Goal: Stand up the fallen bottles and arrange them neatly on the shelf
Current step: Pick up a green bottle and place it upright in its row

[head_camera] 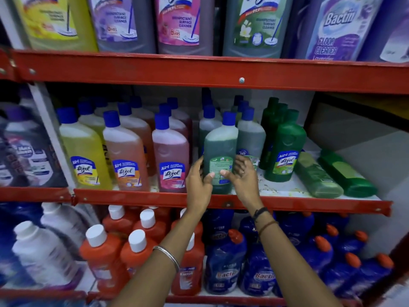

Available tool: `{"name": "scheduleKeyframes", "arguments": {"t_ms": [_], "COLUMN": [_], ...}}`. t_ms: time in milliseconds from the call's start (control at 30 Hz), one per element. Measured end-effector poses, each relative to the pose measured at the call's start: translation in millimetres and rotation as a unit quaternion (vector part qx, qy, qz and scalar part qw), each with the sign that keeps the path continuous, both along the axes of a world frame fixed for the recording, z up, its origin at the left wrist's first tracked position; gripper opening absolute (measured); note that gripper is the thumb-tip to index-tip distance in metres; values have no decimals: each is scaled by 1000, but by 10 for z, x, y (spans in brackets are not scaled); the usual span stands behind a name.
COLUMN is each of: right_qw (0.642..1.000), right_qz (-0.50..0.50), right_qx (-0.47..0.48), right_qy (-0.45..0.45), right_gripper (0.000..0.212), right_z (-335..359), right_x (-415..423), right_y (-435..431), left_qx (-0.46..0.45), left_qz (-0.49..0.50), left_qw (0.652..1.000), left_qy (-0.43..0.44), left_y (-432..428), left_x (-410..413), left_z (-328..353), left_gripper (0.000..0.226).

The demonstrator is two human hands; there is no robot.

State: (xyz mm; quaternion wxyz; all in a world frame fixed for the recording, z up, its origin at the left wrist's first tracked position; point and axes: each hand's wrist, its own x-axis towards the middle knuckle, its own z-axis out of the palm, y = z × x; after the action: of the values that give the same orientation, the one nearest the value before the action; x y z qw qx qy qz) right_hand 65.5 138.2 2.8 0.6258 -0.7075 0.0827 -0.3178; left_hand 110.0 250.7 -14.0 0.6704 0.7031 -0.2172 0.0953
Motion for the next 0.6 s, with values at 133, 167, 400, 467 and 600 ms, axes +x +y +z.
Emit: {"name": "scheduleKeyframes", "arguments": {"t_ms": [133, 167, 400, 467, 600], "right_qw": [999, 999, 999, 998, 994], "right_qz": [-28, -28, -2, 28, 67], "right_qx": [-36, -44, -47, -39, -66], "right_qy": [14, 15, 27, 35, 49], "right_gripper": [59, 59, 31, 54, 38], "right_z": [-29, -20, 18, 27, 96], "right_x": [45, 39, -76, -78, -95], "right_y": [-30, -45, -110, -89, -70], "left_qx": [-25, -36, -25, -15, 14], "left_qz": [-27, -28, -20, 0, 17], "left_qw": [998, 997, 996, 998, 1000], "left_qy": [58, 66, 79, 57, 14], "left_y": [-7, -1, -94, -112, -99], "left_x": [-12, -36, -390, -457, -464], "left_z": [-6, 2, -105, -116, -93], "left_gripper": [30, 29, 52, 54, 51]}}
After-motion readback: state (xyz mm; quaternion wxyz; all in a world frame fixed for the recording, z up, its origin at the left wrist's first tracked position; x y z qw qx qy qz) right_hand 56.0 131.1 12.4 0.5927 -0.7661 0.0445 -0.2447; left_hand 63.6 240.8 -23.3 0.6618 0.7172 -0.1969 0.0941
